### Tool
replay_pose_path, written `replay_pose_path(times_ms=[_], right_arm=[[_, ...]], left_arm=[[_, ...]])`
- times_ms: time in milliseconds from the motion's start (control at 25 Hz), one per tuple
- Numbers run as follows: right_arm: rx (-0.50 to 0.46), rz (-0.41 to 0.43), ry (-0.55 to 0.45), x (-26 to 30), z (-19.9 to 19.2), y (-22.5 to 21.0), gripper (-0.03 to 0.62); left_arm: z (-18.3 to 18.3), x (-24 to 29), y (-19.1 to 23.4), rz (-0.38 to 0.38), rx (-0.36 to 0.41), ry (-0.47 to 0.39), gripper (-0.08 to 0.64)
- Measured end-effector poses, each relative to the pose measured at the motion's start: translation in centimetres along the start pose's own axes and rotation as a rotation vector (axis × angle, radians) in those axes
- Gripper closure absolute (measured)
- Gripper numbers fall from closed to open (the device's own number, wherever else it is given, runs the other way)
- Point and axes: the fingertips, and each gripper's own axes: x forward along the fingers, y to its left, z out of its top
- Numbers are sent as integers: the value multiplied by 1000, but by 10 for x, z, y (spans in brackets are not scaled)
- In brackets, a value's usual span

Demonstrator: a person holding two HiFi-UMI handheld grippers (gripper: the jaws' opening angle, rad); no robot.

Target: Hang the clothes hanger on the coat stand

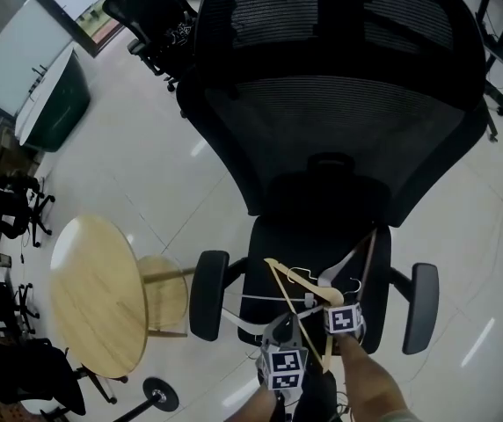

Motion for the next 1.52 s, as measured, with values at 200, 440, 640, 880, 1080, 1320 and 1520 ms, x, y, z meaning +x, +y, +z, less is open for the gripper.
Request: replay_pose_path(times_ms=[200, 440, 640, 880, 1080, 1320, 1520], right_arm=[[27, 14, -16, -6, 0, 3, 375], [38, 22, -16, -26, -1, 3, 380], [63, 2, 37, -31, -22, -10, 382], [90, -25, 85, -49, -41, -20, 383], [115, -57, 123, -69, -65, -26, 383], [149, -166, 177, -95, -93, -34, 383], [204, -116, 117, -109, -98, -18, 383]], left_arm=[[1, -4, 0, -1, -1, -2, 548], [3, -16, -8, -10, 1, -4, 548], [3, -25, -14, -11, -7, -6, 548], [4, -38, -14, -4, -20, -10, 548], [1, -50, -25, -12, -27, -11, 548], [1, -64, -31, -23, -27, -26, 548], [0, -75, -37, -27, -24, -27, 548]])
